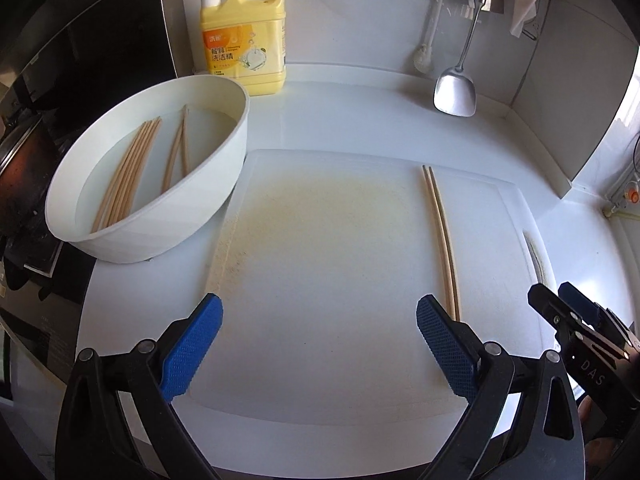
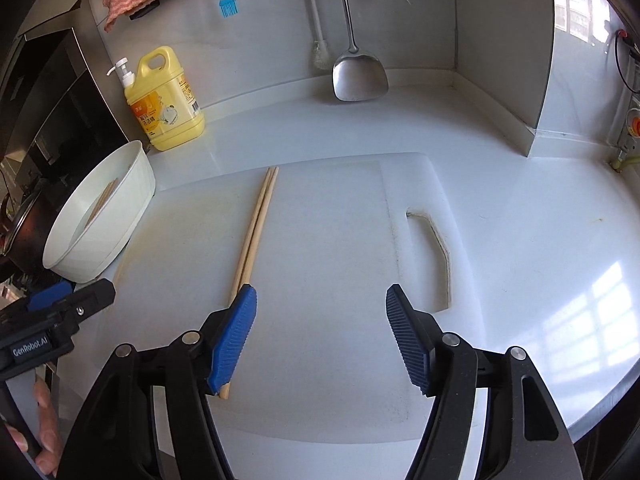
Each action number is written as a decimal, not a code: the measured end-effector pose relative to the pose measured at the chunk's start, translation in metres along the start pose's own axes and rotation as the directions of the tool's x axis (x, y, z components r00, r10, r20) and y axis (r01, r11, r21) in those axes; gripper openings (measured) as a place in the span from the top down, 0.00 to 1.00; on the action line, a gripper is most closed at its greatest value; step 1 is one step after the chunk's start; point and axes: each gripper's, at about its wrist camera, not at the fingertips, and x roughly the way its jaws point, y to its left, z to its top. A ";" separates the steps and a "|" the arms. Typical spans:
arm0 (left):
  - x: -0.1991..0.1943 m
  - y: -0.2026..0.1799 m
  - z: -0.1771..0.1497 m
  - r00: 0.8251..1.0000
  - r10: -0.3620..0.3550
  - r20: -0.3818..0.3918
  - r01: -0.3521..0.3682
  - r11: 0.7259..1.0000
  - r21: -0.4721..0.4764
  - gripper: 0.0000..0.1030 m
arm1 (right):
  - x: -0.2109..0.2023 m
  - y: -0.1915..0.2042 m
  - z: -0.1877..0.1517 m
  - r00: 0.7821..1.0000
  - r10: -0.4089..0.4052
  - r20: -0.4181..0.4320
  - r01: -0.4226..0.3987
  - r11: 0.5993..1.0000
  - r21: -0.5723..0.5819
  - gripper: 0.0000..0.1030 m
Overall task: Organize utensils
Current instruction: 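Spread the last two chopsticks apart with the right tool while the left tool aligns, then close the right tool on one chopstick while the left tool grasps the other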
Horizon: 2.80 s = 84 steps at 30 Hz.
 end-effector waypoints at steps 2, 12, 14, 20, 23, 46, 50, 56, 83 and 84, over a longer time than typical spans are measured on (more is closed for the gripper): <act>0.005 -0.003 -0.006 1.000 0.003 0.012 -0.003 1.000 0.014 0.07 | 0.007 0.001 0.000 1.000 0.004 0.011 -0.004 1.000 0.010 0.37; 0.032 0.008 -0.015 0.999 -0.016 0.047 0.017 1.000 -0.017 0.07 | 0.041 0.018 -0.004 0.998 0.038 0.042 -0.038 0.999 0.004 0.37; 0.034 0.013 -0.015 0.999 -0.013 0.044 0.014 1.000 -0.028 0.07 | 0.044 0.021 -0.005 0.999 0.037 0.035 -0.037 0.999 -0.004 0.37; 0.033 0.019 -0.014 0.998 -0.011 0.060 0.014 0.999 -0.047 0.07 | 0.043 0.024 -0.007 0.999 0.033 0.043 -0.032 0.999 -0.008 0.37; 0.032 0.019 -0.016 0.997 0.005 0.073 -0.002 0.999 -0.039 0.07 | 0.045 0.026 -0.010 0.999 0.028 0.039 -0.028 1.000 -0.008 0.37; 0.033 0.019 -0.021 0.998 -0.016 0.062 0.019 0.999 -0.042 0.07 | 0.047 0.040 -0.020 0.996 -0.067 0.063 0.073 0.992 -0.098 0.37; 0.034 0.020 -0.021 0.998 -0.017 0.059 0.020 0.999 -0.047 0.07 | 0.046 0.036 -0.019 0.993 -0.094 0.070 0.100 0.991 -0.094 0.37; 0.036 0.020 -0.020 0.998 -0.025 0.052 0.027 0.998 -0.051 0.07 | 0.046 0.042 -0.021 0.994 -0.084 0.074 0.092 0.989 -0.118 0.38; 0.040 0.005 -0.017 0.998 -0.049 0.049 0.051 0.998 -0.041 0.07 | 0.052 0.018 -0.014 0.983 -0.164 0.078 0.173 0.975 -0.136 0.38; 0.041 0.002 -0.017 0.997 -0.053 0.049 0.055 0.998 -0.040 0.07 | 0.053 0.019 -0.013 0.984 -0.157 0.077 0.167 0.975 -0.145 0.38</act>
